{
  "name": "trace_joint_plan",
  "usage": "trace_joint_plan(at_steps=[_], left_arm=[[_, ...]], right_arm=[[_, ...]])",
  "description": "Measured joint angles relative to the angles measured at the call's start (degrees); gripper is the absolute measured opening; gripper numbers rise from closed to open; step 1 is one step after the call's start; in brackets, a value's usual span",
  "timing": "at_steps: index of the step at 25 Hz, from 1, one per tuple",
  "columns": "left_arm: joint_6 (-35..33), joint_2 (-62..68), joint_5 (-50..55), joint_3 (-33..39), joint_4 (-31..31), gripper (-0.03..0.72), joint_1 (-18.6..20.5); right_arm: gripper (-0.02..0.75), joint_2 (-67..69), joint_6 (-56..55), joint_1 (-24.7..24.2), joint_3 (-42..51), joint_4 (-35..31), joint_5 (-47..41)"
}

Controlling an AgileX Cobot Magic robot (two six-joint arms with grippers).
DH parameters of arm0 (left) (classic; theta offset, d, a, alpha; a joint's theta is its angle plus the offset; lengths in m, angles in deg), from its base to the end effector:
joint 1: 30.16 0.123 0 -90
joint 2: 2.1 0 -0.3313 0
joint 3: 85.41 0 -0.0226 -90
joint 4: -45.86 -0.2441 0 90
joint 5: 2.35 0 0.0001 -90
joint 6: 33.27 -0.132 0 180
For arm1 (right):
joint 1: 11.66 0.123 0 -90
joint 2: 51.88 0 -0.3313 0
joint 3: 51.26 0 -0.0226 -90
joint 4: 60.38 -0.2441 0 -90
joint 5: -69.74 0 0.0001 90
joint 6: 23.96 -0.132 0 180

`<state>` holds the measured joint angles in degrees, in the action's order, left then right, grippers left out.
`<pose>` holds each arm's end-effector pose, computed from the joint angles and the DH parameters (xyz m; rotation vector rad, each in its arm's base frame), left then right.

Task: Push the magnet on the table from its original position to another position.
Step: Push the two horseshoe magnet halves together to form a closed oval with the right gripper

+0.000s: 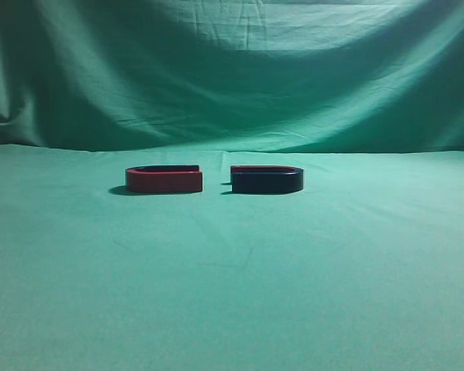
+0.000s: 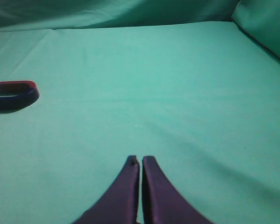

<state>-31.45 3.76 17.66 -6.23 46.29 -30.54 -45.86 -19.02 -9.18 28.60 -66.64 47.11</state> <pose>0.0391 -0.0006 0.1661 -0.0277 1.8334 -0.0343 0.0372 0.0072 0.1561 -0.0557 1.8914 0.0792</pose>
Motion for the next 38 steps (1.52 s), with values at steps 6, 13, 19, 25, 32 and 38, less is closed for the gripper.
trace_joint_plan(at_steps=[6,13,19,25,32,38], left_arm=[[0.0,0.0,0.0,0.0,0.0,0.372,0.0],[0.0,0.0,0.0,0.0,0.0,0.372,0.0],[0.0,0.0,0.0,0.0,0.0,0.372,0.0],[0.0,0.0,0.0,0.0,0.0,0.372,0.0],[0.0,0.0,0.0,0.0,0.0,0.372,0.0],[0.0,0.0,0.0,0.0,0.0,0.372,0.0]], right_arm=[[0.0,0.0,0.0,0.0,0.0,0.0,0.0],[0.0,0.0,0.0,0.0,0.0,0.0,0.0],[0.0,0.0,0.0,0.0,0.0,0.0,0.0],[0.0,0.0,0.0,0.0,0.0,-0.7,1.8],[0.0,0.0,-0.2,0.0,0.1,-18.7,20.3],[0.0,1.5,6.6,0.0,-7.2,-19.6,14.5]])
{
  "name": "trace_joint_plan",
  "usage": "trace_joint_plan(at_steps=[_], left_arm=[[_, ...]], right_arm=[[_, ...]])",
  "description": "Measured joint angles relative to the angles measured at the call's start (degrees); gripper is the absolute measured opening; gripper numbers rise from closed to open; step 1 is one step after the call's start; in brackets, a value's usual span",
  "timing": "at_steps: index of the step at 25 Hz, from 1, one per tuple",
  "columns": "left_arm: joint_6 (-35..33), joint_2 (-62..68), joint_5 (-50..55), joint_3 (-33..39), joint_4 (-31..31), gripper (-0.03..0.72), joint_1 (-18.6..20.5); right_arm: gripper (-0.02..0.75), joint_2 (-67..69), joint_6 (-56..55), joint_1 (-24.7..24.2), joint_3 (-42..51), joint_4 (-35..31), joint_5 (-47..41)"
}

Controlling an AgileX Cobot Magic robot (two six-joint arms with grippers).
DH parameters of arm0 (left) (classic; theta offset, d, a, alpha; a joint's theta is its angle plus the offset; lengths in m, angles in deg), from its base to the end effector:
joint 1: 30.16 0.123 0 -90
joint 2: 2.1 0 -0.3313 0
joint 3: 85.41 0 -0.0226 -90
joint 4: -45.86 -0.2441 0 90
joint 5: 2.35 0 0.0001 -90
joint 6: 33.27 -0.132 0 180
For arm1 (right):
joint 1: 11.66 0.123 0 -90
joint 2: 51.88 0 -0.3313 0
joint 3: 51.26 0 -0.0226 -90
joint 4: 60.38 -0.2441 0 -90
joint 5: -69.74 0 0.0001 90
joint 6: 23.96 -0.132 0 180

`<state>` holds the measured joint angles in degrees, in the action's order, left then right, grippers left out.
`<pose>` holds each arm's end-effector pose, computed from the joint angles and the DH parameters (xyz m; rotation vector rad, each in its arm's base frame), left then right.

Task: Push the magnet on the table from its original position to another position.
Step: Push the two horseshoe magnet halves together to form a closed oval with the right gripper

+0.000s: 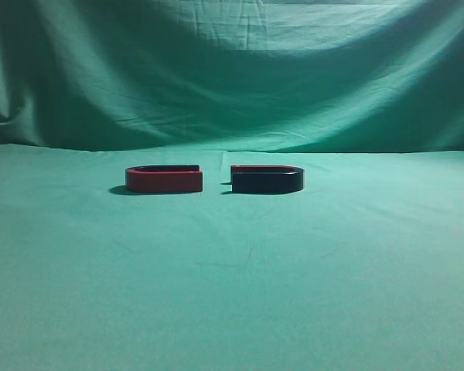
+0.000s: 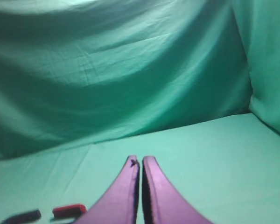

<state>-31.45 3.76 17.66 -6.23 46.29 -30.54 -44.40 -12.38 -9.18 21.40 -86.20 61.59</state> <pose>0.0391 -0.0006 0.1661 -0.0277 1.8334 -0.0343 0.0394 0.0099 0.2359 0.1047 1.5298 0.2766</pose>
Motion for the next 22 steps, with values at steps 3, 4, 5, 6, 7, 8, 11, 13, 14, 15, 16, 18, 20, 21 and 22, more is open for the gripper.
trace_joint_plan(at_steps=[3,4,5,6,7,8,11,13,14,15,16,18,20,21,22], left_arm=[[0.0,0.0,0.0,0.0,0.0,0.372,0.0],[0.0,0.0,0.0,0.0,0.0,0.372,0.0],[0.0,0.0,0.0,0.0,0.0,0.372,0.0],[0.0,0.0,0.0,0.0,0.0,0.372,0.0],[0.0,0.0,0.0,0.0,0.0,0.372,0.0],[0.0,0.0,0.0,0.0,0.0,0.372,0.0],[0.0,0.0,0.0,0.0,0.0,0.372,0.0],[0.0,0.0,0.0,0.0,0.0,0.372,0.0],[0.0,0.0,0.0,0.0,0.0,0.372,0.0],[0.0,0.0,0.0,0.0,0.0,0.372,0.0],[0.0,0.0,0.0,0.0,0.0,0.372,0.0],[0.0,0.0,0.0,0.0,0.0,0.372,0.0],[0.0,0.0,0.0,0.0,0.0,0.372,0.0],[0.0,0.0,0.0,0.0,0.0,0.372,0.0],[0.0,0.0,0.0,0.0,0.0,0.372,0.0]], right_arm=[[0.0,7.2,4.8,0.0,-6.6,0.3,-6.6],[0.0,10.2,5.5,0.0,-8.7,0.3,-8.5],[0.0,13.9,6.1,0.0,-10.6,0.4,-10.9],[0.0,17.8,6.5,0.0,-12.2,0.5,-13.1],[0.0,21.7,6.7,0.0,-14.1,0.6,-15.2],[0.0,25.0,6.8,0.0,-16.0,0.7,-17.8],[0.0,35.4,6.8,0.0,-21.5,0.8,-26.2],[0.0,41.7,6.8,0.0,-24.8,0.7,-32.5],[0.0,46.4,6.8,0.0,-27.8,0.2,-37.6],[0.0,48.6,6.9,0.0,-29.1,0.1,-39.7],[0.0,50.5,7.1,0.0,-30.1,0.0,-41.0],[0.0,53.7,7.9,0.0,-32.4,0.0,-41.9],[0.0,57.3,8.0,0.0,-35.0,-0.1,-42.4],[0.0,58.9,8.0,0.0,-36.4,-0.4,-42.7],[0.0,60.7,8.0,0.0,-37.8,-0.5,-42.9]])
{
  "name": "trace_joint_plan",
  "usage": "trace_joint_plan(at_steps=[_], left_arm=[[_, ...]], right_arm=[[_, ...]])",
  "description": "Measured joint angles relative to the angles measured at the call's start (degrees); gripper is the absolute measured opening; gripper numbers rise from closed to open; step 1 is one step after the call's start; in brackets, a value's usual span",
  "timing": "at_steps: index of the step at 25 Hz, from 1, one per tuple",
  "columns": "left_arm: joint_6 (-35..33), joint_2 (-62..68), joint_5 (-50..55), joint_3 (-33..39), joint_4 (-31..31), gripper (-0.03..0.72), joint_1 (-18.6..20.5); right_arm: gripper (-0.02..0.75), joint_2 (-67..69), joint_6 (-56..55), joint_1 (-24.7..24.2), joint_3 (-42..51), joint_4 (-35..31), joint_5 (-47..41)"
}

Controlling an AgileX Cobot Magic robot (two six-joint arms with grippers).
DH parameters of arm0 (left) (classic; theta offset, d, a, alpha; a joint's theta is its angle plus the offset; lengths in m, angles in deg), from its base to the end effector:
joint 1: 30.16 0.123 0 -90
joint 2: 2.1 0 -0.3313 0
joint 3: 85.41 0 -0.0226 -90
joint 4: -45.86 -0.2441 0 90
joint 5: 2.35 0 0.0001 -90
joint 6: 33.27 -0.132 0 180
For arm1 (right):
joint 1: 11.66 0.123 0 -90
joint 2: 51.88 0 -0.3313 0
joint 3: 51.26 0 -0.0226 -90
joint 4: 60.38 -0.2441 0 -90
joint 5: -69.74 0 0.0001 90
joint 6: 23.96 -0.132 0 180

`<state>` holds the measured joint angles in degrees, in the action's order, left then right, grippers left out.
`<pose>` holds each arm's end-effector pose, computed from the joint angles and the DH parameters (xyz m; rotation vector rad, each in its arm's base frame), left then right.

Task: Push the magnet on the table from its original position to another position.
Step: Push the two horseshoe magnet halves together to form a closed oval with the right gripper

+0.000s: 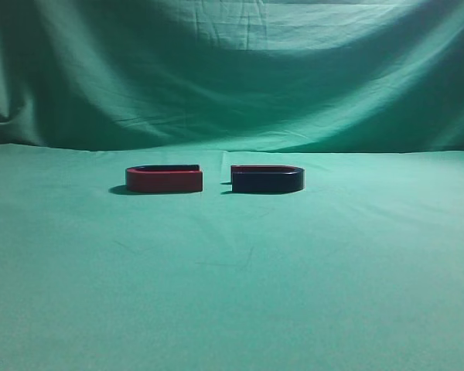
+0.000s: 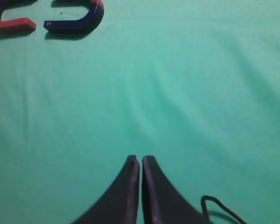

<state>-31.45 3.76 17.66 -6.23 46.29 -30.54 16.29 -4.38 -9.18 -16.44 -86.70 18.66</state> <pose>0.0391 -0.0006 0.1661 -0.0277 1.8334 -0.0343 0.1776 0.0533 0.2893 -0.2284 2.5925 0.4636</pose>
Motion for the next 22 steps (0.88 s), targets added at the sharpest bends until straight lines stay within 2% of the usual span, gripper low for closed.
trace_joint_plan(at_steps=[5,8,15,19,22], left_arm=[[0.0,0.0,0.0,0.0,0.0,0.372,0.0],[0.0,0.0,0.0,0.0,0.0,0.372,0.0],[0.0,0.0,0.0,0.0,0.0,0.372,0.0],[0.0,0.0,0.0,0.0,0.0,0.372,0.0],[0.0,0.0,0.0,0.0,0.0,0.372,0.0]], right_arm=[[0.0,7.9,-1.0,1.6,-5.0,0.1,0.2],[0.0,12.8,-3.1,6.2,-8.1,1.5,1.4],[0.0,27.1,-14.7,15.8,-18.1,13.1,3.0],[0.0,35.6,-18.0,19.5,-24.7,14.7,4.9],[0.0,42.4,-19.6,20.0,-30.3,15.1,5.0]])
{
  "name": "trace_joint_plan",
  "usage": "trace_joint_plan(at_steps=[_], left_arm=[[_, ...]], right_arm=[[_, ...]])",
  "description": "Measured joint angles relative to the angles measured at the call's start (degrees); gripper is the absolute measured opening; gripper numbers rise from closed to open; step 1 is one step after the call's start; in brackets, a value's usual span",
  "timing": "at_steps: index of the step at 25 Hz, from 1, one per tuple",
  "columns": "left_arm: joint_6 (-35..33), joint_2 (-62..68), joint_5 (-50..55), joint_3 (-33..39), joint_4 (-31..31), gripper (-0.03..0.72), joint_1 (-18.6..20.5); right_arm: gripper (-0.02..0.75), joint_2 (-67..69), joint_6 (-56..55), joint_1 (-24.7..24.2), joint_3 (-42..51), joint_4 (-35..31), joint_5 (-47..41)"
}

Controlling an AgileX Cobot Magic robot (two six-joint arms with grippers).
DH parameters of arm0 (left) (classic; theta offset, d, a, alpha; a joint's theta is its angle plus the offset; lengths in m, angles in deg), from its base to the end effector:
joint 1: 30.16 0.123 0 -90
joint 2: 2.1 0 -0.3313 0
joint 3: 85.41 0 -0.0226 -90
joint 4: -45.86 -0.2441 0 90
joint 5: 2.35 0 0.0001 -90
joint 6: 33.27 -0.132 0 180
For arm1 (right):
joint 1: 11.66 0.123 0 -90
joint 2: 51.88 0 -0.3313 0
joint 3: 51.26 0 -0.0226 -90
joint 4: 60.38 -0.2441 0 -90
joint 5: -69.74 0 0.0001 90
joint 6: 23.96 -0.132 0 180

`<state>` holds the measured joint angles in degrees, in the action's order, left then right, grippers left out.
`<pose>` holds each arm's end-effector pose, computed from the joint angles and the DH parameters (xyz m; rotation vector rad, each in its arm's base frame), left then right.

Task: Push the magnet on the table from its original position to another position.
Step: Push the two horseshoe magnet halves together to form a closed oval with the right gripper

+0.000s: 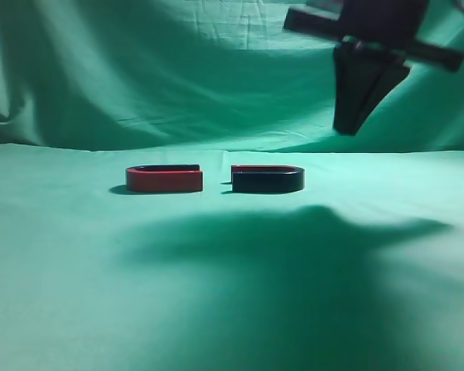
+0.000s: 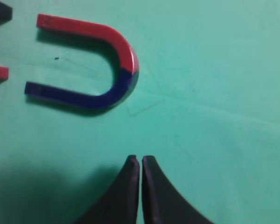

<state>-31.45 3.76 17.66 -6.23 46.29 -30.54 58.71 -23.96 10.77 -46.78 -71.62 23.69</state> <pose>0.0391 -0.0006 0.1661 -0.0277 1.8334 -0.0343 0.3540 0.1662 0.2269 -0.3934 2.8063 0.3196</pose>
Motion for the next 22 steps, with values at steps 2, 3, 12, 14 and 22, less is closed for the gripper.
trace_joint_plan(at_steps=[2,3,12,14,22], left_arm=[[0.0,0.0,0.0,0.0,0.0,0.372,0.0],[0.0,0.0,0.0,0.0,0.0,0.372,0.0],[0.0,0.0,0.0,0.0,0.0,0.372,0.0],[0.0,0.0,0.0,0.0,0.0,0.372,0.0],[0.0,0.0,0.0,0.0,0.0,0.372,0.0]], right_arm=[[0.0,4.2,-0.3,0.0,-3.4,0.1,-0.7],[0.0,6.3,-0.4,0.0,-5.2,0.2,-1.1],[0.0,16.4,-3.7,0.0,-16.1,4.5,-3.0],[0.0,17.5,-4.2,0.0,-17.1,4.9,-3.1],[0.0,19.2,-4.4,0.0,-18.3,3.6,-2.5]])
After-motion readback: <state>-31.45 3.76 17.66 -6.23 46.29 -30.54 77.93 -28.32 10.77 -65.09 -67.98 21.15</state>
